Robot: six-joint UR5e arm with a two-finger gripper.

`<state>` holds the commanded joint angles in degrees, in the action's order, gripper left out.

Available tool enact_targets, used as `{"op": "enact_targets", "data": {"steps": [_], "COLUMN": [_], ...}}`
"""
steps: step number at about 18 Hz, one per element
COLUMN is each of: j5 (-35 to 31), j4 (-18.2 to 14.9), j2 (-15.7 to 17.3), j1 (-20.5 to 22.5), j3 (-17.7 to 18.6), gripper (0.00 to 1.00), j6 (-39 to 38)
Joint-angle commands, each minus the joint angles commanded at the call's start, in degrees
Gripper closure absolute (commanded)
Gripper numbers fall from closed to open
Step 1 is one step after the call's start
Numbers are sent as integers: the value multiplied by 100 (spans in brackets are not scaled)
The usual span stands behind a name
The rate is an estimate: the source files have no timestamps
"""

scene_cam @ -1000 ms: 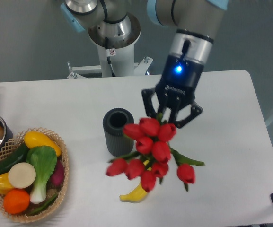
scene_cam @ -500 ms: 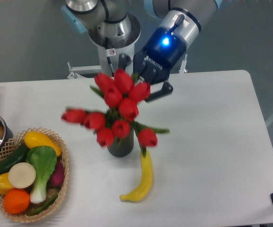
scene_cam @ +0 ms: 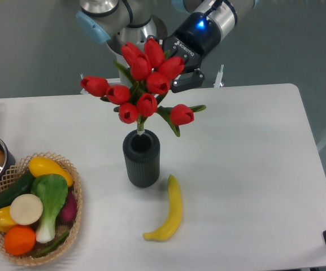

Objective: Insert the flowers into the vase
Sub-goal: 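Lower the tulip stems into the black vase opening, then open the gripper and release the tulips, pushing them down into the vase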

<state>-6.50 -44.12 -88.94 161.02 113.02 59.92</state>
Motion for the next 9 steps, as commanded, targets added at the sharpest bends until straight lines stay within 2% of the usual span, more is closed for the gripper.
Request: {"op": "enact_targets", "data": {"steps": [3,9], "j5": [0,-9], "j4": [-9,-9], "j2": [-132,-80], "j1": [-44,-79], "j3": [27,352], "gripper": [95,94], "j6": [230,546]}}
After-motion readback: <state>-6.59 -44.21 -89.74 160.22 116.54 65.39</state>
